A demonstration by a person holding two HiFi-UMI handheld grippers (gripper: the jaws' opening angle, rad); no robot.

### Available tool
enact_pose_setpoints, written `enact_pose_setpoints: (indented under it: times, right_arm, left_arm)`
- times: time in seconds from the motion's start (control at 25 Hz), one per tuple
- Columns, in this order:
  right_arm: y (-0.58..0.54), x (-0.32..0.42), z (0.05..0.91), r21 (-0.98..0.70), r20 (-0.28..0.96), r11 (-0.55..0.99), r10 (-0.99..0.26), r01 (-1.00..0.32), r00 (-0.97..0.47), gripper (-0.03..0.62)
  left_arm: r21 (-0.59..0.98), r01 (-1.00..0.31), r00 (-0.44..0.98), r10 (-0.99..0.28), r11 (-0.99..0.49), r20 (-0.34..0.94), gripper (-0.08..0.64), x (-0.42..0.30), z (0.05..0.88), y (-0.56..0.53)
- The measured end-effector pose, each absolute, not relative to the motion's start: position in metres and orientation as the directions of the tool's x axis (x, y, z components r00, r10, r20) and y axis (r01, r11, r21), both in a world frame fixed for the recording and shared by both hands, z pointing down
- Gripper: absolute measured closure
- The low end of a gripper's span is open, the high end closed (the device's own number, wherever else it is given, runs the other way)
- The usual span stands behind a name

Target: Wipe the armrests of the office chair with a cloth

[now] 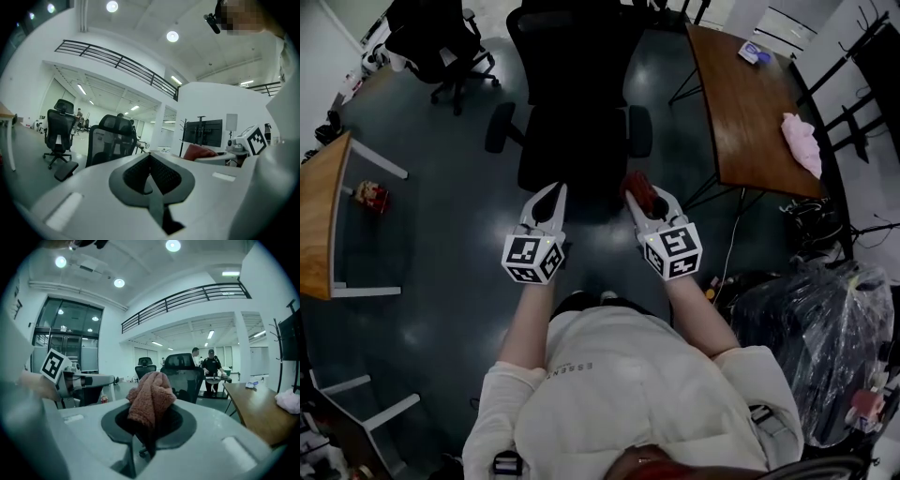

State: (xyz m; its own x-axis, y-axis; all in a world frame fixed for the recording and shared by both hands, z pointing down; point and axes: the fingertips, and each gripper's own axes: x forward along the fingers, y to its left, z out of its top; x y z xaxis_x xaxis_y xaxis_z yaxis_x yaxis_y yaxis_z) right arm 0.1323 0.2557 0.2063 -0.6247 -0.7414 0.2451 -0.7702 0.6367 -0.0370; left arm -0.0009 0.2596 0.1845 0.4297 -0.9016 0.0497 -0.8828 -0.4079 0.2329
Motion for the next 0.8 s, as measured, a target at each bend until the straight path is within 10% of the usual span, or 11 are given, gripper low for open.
enact_pose_setpoints:
  times: [0.8]
  right_arm:
    - [0.454,0.051,0.232,0.012,0.268,0.490,-0.841,-0.871,-0.469,0.541]
  left_arm:
    - [0.203,-0.811,0.568,-0.822,-0.549,0.046,0.545,-0.089,0.195,0.452]
